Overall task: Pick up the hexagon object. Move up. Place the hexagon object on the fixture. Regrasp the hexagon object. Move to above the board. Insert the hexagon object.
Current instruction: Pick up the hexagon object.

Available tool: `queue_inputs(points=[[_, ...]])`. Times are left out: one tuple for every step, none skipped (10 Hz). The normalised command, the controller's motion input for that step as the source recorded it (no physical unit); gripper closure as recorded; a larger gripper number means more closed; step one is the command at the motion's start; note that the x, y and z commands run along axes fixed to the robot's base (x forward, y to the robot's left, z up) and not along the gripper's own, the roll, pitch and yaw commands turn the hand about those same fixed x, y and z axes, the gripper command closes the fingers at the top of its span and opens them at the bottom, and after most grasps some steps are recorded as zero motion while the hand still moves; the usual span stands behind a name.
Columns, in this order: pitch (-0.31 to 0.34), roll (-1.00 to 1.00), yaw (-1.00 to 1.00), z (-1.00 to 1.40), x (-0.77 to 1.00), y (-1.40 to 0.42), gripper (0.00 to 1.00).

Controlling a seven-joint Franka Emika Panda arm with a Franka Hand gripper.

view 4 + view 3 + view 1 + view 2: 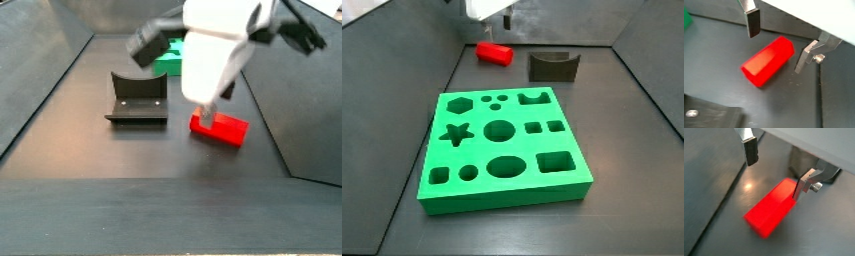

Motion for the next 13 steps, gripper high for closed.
queue_inputs(points=[[-0.134,0.14,0.3,-0.66,-0.26,0.05,0.0],[-0.147,0.11,0.2,-0.65,-0.36,-0.13,0.0],[-0.134,0.11,0.16,-0.65,-0.44,-0.09,0.0],[-0.156,0.11,0.21,-0.9,-0.39,0.0,0.0],[-0.194,0.06,0.23,-0.92,-0.27,0.17,0.0],[-0.007,0.01,0.0,-0.07,0.03,-0.04,0.0],[-0.156,0.02,0.07,-0.52,0.11,-0.19,0.0],[-0.116,0.02,0.04,-0.44,0.05,-0.09,0.0],[-0.01,0.0,0.0,-0.01,0.0,0.0,0.0],[0.0,0.0,0.0,0.0,0.0,0.0,0.0],[0.0,0.0,0.0,0.0,0.0,0.0,1.0],[0.0,0.0,0.0,0.0,0.0,0.0,1.0],[0.0,0.0,0.0,0.0,0.0,0.0,1.0]])
